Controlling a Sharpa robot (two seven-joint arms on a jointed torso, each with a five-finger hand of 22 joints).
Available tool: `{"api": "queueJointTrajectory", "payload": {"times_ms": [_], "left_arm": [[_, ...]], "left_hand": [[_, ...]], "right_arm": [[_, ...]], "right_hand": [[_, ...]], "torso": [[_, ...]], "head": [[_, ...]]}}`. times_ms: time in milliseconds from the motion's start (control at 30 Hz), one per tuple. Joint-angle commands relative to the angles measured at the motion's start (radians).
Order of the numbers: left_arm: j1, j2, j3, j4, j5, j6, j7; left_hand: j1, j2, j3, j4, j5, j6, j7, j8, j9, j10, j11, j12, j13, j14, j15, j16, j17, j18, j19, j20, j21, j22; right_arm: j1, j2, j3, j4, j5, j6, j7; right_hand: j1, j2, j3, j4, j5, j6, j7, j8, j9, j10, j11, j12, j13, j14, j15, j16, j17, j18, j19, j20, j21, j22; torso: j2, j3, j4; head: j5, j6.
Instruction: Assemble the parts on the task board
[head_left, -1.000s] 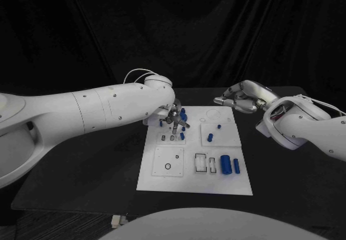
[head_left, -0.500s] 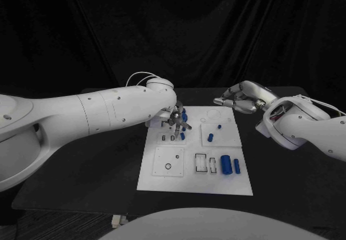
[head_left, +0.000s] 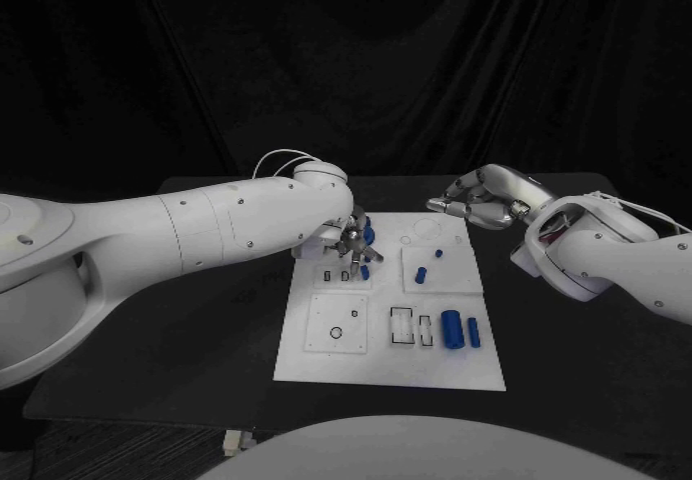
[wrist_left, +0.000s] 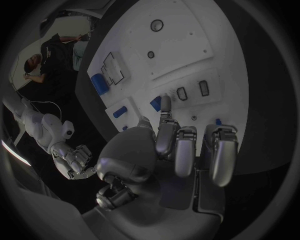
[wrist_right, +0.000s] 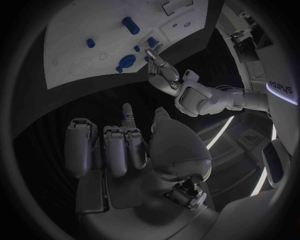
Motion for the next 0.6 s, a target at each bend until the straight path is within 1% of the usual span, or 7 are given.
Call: {"api": "queueJointTrajectory", "payload": {"times_ms": [33,267,600], "left_arm": [[-0.005,0.005,0.001,-0.002,0.001,-0.003,0.013],[-0.013,0.012,0.001,-0.009,0.0,0.0,0.016],[-0.019,0.015,0.001,-0.019,0.0,0.001,0.016]], "left_hand": [[0.013,0.001,0.007,0.001,0.006,-0.004,0.001,-0.006,0.002,0.121,-0.021,0.27,0.263,0.104,-0.006,0.003,0.263,-0.005,0.05,-0.007,-0.007,0.202],[0.019,-0.001,0.012,-0.002,0.006,-0.003,0.001,-0.008,0.008,0.121,-0.022,0.27,0.263,0.104,-0.007,0.003,0.263,-0.005,0.049,-0.008,-0.008,0.201],[0.025,-0.001,0.017,-0.005,0.008,-0.003,0.0,-0.01,0.012,0.121,-0.022,0.27,0.263,0.104,-0.008,0.003,0.263,-0.004,0.048,-0.009,-0.009,0.199]], "right_arm": [[-0.003,0.0,0.001,-0.001,-0.001,0.005,-0.013],[-0.004,-0.001,0.001,-0.001,-0.001,0.006,-0.012],[-0.005,-0.001,0.001,-0.002,-0.001,0.007,-0.012]], "right_hand": [[0.011,-0.002,-0.007,0.001,0.004,0.001,0.001,0.006,0.001,0.104,0.007,0.004,0.263,0.106,0.005,0.003,0.263,-0.006,0.027,0.008,-0.007,0.21],[0.012,-0.002,-0.007,0.001,0.004,0.001,0.001,0.006,0.001,0.104,0.007,0.004,0.263,0.106,0.005,0.003,0.263,-0.006,0.026,0.008,-0.009,0.209],[0.014,-0.002,-0.009,0.001,0.004,0.002,0.001,0.007,0.002,0.104,0.007,0.004,0.263,0.106,0.005,0.003,0.263,-0.005,0.024,0.008,-0.012,0.208]], "torso": [[0.0,0.0008,-0.0001],[0.0,0.0012,-0.0005],[-0.001,0.0004,-0.0006]], "head": [[-0.001,0.0],[-0.001,0.0],[-0.002,0.0]]}}
